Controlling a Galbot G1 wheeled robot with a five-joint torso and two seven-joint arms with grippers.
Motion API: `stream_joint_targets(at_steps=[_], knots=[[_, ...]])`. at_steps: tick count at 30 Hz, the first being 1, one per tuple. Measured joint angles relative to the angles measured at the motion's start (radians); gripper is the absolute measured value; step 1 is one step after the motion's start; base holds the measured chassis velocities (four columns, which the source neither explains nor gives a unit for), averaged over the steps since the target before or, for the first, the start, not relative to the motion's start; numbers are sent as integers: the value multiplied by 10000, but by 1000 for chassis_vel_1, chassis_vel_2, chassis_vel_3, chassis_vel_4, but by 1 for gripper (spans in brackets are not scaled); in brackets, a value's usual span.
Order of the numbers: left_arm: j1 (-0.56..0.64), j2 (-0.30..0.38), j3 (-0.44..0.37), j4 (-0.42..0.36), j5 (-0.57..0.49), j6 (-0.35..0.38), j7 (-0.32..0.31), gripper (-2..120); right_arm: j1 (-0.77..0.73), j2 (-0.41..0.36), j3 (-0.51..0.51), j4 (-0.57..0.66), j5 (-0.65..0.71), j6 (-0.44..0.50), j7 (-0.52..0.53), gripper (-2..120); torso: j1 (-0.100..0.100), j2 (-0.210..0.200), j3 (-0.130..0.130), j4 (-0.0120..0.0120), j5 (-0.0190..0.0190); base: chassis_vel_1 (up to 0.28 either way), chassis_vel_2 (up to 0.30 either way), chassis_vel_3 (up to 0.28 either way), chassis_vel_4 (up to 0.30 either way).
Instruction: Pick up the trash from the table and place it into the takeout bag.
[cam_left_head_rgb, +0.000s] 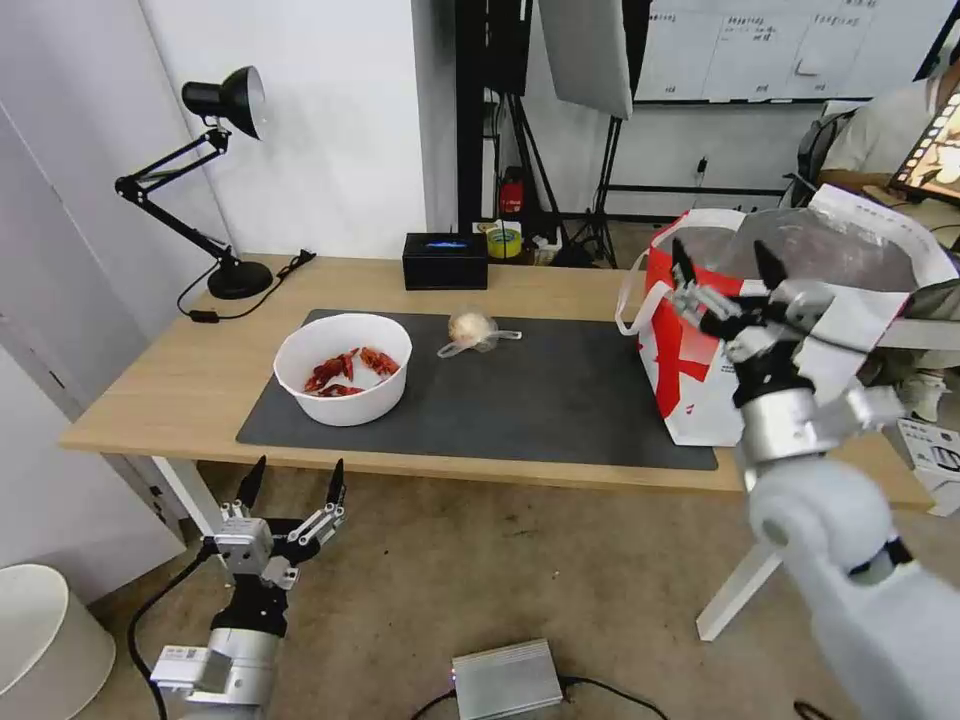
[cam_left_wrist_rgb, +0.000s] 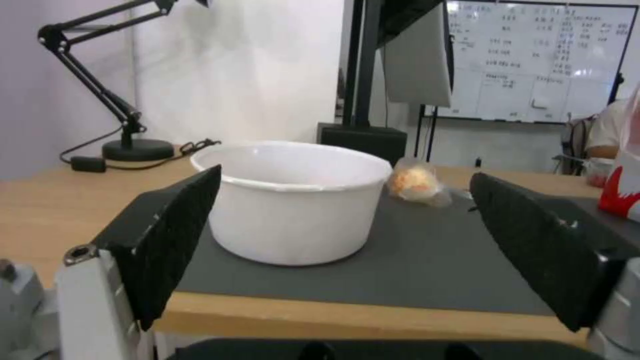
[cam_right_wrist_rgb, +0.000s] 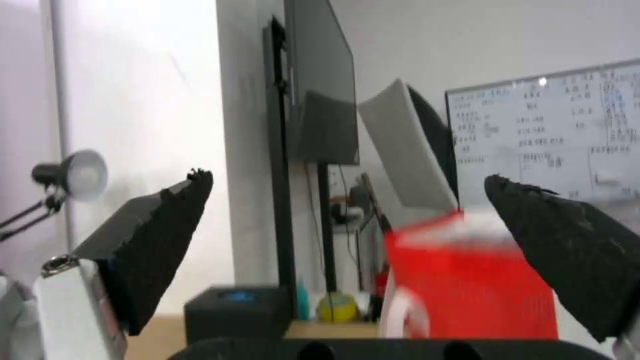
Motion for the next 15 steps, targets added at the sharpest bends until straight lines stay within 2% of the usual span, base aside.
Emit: stream_joint_targets(at_steps=[2,6,9,15], knots=[[-20,8,8,5,-5,6,1,100,-247,89,20,68,-116,40,-34,100,1,0,0,1,-1,0,0,0,0],[-128,253,20,222,-161,-5,186,100,-1911,792,279,285,-1448,699,-443,100,-1,1,0,0,-3,0,0,0,0],[-191,424,10,378,-232,-68,253,100,-2522,1020,371,283,-1976,996,-539,100,-1,1,0,0,-2,0,0,0,0],[-340,875,-36,588,-651,-243,466,100,-3462,1384,444,272,-2494,1242,-781,100,0,1,0,0,-3,0,0,0,0]])
